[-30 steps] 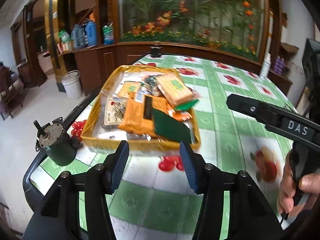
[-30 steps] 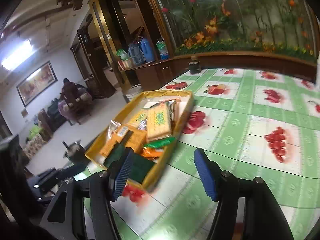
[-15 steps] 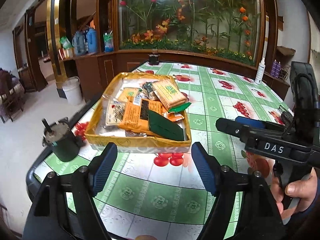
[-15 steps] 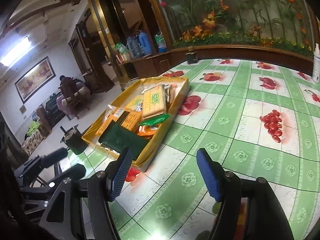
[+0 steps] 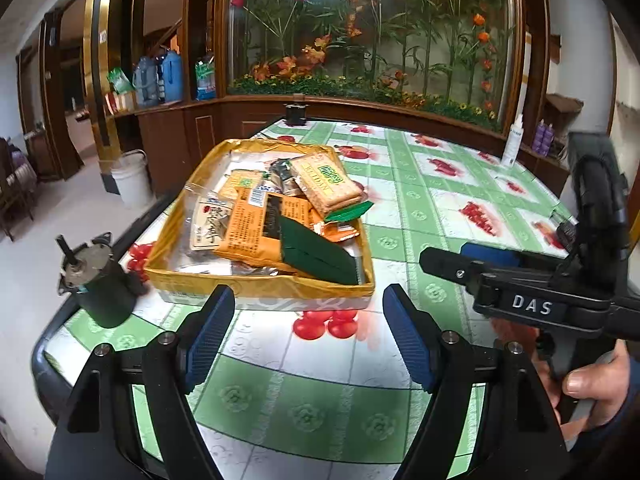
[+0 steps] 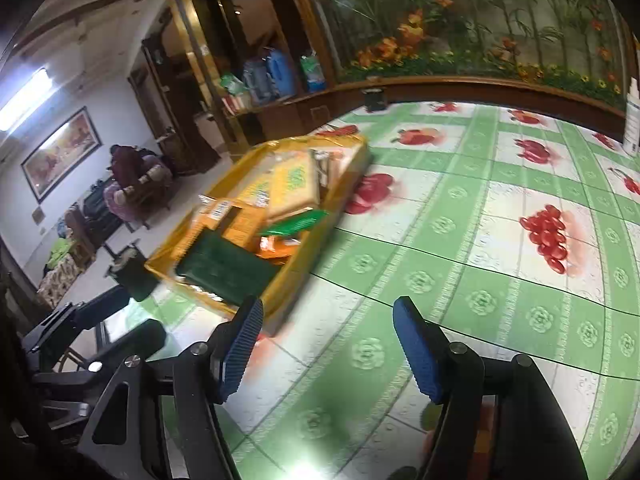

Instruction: Organize snacks

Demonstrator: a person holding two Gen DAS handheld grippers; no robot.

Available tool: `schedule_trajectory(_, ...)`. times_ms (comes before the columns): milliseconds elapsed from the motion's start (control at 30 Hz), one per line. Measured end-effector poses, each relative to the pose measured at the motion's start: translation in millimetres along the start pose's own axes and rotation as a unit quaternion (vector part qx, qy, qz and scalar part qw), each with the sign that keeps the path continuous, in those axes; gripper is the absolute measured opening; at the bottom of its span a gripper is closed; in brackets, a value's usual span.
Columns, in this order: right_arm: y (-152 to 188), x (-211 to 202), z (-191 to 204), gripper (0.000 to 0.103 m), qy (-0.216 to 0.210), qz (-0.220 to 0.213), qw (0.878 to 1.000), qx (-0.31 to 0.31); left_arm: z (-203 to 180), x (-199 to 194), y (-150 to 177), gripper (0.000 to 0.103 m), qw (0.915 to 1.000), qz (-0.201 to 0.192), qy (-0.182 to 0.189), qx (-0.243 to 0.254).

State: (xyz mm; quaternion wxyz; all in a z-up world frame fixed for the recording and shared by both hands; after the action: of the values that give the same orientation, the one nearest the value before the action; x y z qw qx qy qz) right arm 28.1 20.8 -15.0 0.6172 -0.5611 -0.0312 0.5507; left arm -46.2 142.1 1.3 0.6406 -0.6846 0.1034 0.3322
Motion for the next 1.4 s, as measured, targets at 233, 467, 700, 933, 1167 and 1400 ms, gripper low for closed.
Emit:
schedule_trajectory(233, -3, 0, -9, 0.070, 0.014, -0.002, 1.000, 0.006, 3, 16, 3, 0.083, 0.9995, 0.027, -0.016, -0.002)
schedule_trajectory(467, 1, 8, -5, 0.073, 0.025, 0.013, 0.999, -0.015, -1, 31, 8, 0.083, 0.9979, 0.046, -0.040, 0.019)
schedule_trajectory(700, 0, 3, -4, 0.074, 0.029, 0.005, 0.999, -0.016, 15, 36, 13, 0.083, 0.9958, 0.068, -0.062, -0.002)
schedule_trajectory(933, 0, 0, 6, 0.076, 0.028, 0.004, 0.999, -0.032, 27, 35, 16, 0.083, 0.9930, 0.068, -0.097, -0.007)
schedule_trajectory(1167, 1, -3, 15, 0.078, 0.026, 0.001, 0.998, -0.053, 34, 37, 18, 0.083, 0.9905, 0.080, -0.112, -0.009)
schedule_trajectory(1400, 1, -6, 23, 0.079, 0.024, -0.004, 0.997, -0.067, 42, 36, 21, 0.083, 0.9875, 0.088, -0.130, -0.014)
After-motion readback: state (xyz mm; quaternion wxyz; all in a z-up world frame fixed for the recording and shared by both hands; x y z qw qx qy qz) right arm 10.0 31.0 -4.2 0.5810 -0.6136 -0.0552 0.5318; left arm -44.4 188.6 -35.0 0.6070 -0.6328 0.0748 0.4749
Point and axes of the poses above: each gripper's, at about its wrist camera, not at the fingertips, and x roughly the way its jaws point, z to its left, y to its underside, the point moved 8 cm from there along x, roughly the way its jaws point, and after that the axes turned 10 degrees about -y, right-handed, at the moved point
